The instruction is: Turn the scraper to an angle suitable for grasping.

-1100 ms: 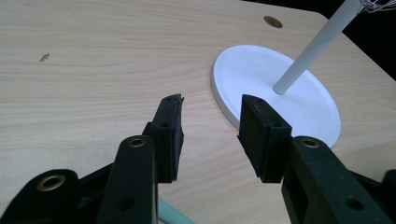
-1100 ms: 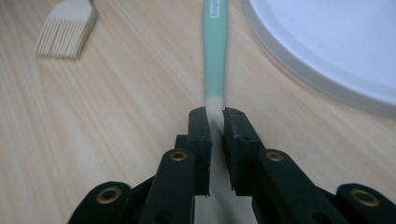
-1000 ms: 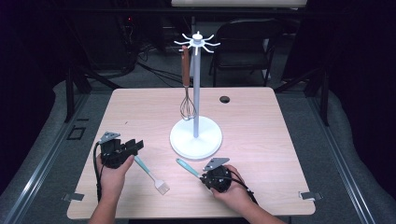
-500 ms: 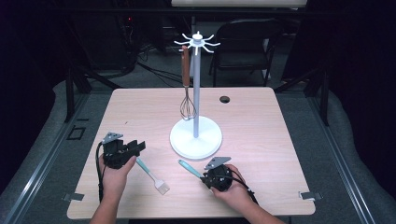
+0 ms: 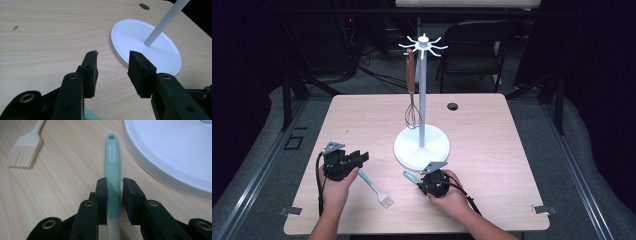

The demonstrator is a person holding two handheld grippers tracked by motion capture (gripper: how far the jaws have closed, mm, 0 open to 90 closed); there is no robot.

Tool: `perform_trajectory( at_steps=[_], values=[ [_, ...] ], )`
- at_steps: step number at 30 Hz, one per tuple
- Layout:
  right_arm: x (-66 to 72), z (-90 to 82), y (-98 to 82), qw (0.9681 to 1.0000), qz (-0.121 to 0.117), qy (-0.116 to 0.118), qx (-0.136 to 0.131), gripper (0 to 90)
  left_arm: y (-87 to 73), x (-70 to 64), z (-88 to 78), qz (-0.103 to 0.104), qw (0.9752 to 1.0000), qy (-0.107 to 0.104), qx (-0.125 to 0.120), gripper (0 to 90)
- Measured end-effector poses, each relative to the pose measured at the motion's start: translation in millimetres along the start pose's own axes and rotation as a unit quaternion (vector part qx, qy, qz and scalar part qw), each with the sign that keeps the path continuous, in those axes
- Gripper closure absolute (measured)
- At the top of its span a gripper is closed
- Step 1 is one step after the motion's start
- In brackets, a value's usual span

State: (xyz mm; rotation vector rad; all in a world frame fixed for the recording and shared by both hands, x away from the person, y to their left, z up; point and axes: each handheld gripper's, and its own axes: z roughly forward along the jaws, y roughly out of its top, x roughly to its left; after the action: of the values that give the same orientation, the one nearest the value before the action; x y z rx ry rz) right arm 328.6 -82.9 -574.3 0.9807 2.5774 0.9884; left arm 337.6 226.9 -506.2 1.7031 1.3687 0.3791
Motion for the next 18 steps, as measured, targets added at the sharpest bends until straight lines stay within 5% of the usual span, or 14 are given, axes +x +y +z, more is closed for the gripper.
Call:
perform_trajectory(
  at_steps=[18],
  values=[
    [1.6,0.2,-1.7,0.9998,-0.019,0.001,-0.009,78.3,-6.7,-14.4,14.6,0.025,0.9992,-0.023,0.023,54.8]
  ],
)
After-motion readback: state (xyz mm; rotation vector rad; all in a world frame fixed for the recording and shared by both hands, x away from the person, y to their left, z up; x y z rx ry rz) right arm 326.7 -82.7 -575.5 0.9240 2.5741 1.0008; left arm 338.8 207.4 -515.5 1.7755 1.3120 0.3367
